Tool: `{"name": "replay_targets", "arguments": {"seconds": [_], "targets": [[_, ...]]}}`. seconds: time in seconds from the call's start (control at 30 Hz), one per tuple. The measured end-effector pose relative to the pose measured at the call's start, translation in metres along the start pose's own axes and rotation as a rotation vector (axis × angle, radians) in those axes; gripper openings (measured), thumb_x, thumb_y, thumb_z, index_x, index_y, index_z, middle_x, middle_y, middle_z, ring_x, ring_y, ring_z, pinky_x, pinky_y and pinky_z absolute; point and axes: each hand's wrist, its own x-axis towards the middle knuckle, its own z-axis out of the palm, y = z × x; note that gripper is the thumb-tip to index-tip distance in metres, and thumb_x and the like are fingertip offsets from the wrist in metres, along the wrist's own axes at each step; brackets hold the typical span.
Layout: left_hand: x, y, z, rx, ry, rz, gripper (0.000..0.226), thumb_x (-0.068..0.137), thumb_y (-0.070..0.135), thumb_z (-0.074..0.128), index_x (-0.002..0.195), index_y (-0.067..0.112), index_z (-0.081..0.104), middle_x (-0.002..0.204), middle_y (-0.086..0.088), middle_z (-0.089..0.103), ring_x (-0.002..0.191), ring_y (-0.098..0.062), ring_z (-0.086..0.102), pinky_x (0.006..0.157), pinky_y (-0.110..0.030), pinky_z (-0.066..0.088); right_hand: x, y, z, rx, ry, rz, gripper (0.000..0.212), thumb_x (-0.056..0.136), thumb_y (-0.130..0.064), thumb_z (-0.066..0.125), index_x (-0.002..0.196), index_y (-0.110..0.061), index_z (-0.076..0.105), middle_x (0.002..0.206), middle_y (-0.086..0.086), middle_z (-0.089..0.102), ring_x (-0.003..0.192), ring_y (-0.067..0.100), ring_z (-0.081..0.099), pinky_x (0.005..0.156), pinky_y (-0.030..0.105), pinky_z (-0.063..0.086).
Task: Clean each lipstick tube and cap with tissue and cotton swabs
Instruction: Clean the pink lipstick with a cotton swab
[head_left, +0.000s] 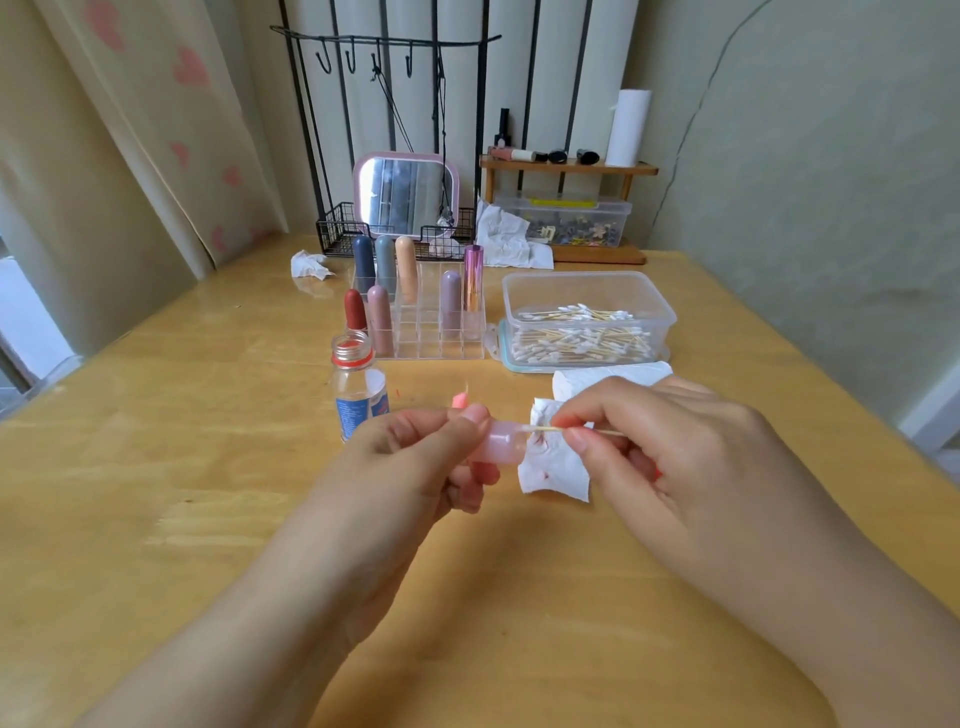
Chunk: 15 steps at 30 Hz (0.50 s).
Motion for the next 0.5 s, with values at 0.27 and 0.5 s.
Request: {"name": "replay_targets", "arguments": {"seconds": [0.27,0.5], "targets": [[0.0014,-0.002,-0.0008,-0.006,-0.004,-0.003,0.029,0.072,0.032,0.058,0.068,0.01,0.076,0.071,-0.011,0.056,0.057,-0.011,0.042,0.06,-0.021,0.04,-0.0005,-0.0015,0.0001,0.005,-0.022,-0.007,0.019,0.089,-0.024,0.047,0.083,-0.017,0.064,0.057,-0.017,0.043,0.058,0.01,0.039,0.063,0.015,0.03],[-0.0004,-0.0012,-0.0007,0.008,-0.002,0.011,0.03,0.07,0.033,0.059,0.069,0.009,0.076,0.073,-0.014,0.057,0.058,-0.011,0.044,0.063,-0.023,0.04,-0.0059,-0.0038,0.0079,0.06,-0.025,0.091,0.009,0.085,-0.037,0.047,0.08,-0.029,0.048,0.053,-0.017,0.042,0.062,0.013,0.04,0.058,0.029,0.036]]}}
